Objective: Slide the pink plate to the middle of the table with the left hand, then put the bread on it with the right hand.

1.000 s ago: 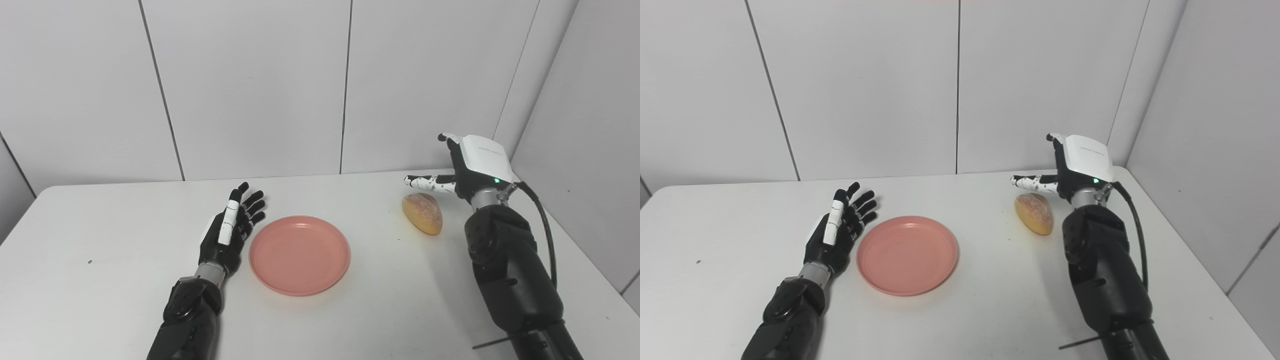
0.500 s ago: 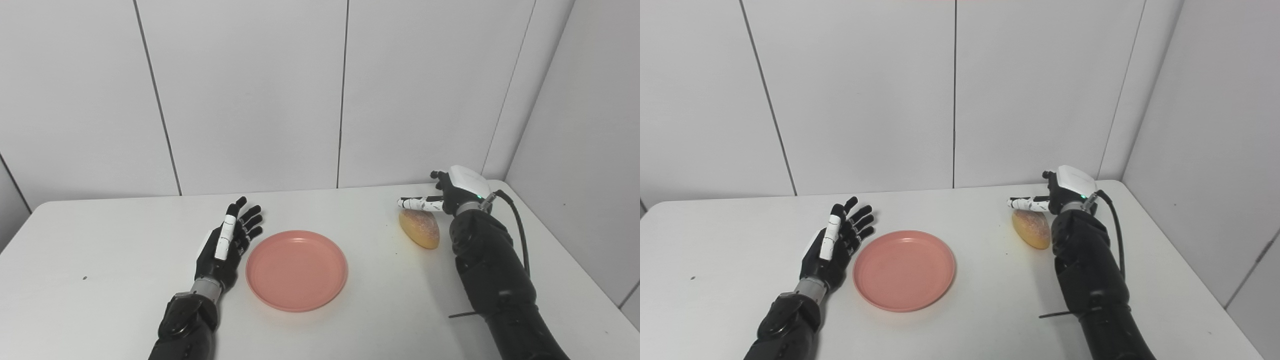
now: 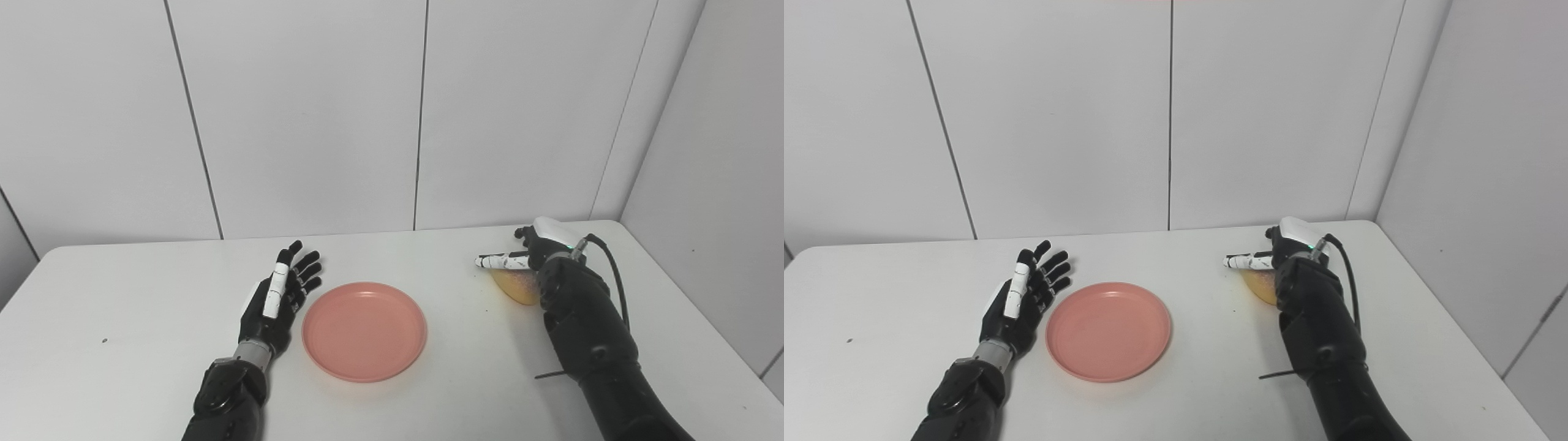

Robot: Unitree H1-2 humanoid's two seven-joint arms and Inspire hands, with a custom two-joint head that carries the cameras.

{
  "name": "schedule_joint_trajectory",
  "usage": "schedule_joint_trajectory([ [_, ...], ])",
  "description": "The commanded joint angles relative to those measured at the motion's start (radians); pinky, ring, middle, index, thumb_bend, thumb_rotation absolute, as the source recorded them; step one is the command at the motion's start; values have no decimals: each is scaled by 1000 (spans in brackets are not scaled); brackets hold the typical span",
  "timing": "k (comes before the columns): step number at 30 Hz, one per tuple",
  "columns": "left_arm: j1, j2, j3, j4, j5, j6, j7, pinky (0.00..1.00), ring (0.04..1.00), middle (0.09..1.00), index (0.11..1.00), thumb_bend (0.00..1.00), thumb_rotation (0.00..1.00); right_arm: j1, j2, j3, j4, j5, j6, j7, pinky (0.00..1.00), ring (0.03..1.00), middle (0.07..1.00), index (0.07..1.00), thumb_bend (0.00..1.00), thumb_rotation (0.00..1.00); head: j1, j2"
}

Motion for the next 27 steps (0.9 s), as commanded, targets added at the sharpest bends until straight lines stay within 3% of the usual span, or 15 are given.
schedule_joint_trajectory([
  [1, 72, 15, 4, 39, 1, 12, 0, 890, 900, 887, 946, 820, 836, -79, -15, 11, 2, -24, 1, 16, 587, 784, 834, 829, 1000, 706, 2, 2],
  [6, 74, 15, 2, 41, 3, 9, -4, 892, 896, 883, 946, 835, 841, -86, -17, 25, 28, -54, 1, 43, 630, 808, 841, 835, 1000, 684, -1, 10],
  [12, 74, 15, 4, 35, -3, 17, -7, 892, 901, 888, 949, 846, 845, -82, -13, 25, 41, -95, 1, 57, 497, 710, 789, 838, 1000, 678, 0, 16],
  [21, 77, 23, 8, 26, -8, 25, -13, 892, 898, 885, 947, 880, 834, -64, -25, 48, 26, -91, 1, 60, 498, 711, 800, 839, 1000, 676, -2, 26],
  [23, 79, 24, 7, 20, -7, 28, -16, 897, 903, 891, 952, 876, 840, -60, -23, 50, 19, -98, 1, 59, 467, 674, 772, 837, 1000, 666, -3, 28],
  [25, 77, 25, 6, 19, -8, 31, -19, 897, 904, 893, 954, 877, 839, -52, -20, 46, 4, -85, 1, 37, 430, 630, 744, 830, 979, 598, -4, 31],
  [27, 75, 26, 5, 20, -6, 30, -22, 898, 906, 894, 955, 878, 839, -47, -19, 39, -6, -61, 1, 10, 371, 551, 692, 789, 901, 414, -3, 32],
])
